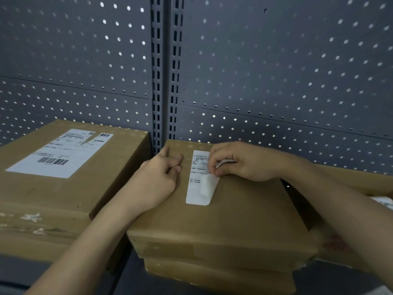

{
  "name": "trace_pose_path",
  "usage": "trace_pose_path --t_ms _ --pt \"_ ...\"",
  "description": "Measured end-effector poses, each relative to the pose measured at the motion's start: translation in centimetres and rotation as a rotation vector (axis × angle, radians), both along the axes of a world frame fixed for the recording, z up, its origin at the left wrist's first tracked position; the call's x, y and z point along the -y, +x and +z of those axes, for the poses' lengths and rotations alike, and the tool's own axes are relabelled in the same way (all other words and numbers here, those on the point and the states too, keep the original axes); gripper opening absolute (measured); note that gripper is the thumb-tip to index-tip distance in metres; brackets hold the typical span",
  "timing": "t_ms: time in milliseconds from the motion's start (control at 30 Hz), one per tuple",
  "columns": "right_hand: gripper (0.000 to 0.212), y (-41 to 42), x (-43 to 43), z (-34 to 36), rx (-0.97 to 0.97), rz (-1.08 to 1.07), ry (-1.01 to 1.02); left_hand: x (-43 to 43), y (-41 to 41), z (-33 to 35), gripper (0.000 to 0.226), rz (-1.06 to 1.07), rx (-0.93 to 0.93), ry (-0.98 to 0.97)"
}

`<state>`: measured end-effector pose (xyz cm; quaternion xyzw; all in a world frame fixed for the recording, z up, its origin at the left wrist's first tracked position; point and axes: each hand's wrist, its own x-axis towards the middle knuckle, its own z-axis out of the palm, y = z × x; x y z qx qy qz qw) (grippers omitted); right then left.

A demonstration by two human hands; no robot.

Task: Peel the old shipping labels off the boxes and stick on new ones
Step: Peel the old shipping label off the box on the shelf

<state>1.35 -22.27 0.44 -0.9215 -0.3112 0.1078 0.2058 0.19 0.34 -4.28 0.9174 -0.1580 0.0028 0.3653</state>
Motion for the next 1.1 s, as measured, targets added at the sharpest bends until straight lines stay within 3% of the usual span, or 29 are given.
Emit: trace_pose_path --t_ms 467,667,1100 --pt "0.015 0.5 -1.0 -0.6 0.094 0.066 -0.07 0.1 0.4 -0.3 0.043 0.006 0.01 0.026" --pt "0.017 0.0 1.3 1.1 -0.049 -0.108 0.169 0.0 0.1 -0.2 0.043 -0.005 0.003 -0.007" --pt "0.014 0.5 0.3 -0.3 0.11 -0.009 0.024 0.0 0.0 -0.2 0.043 0.004 0.0 0.013"
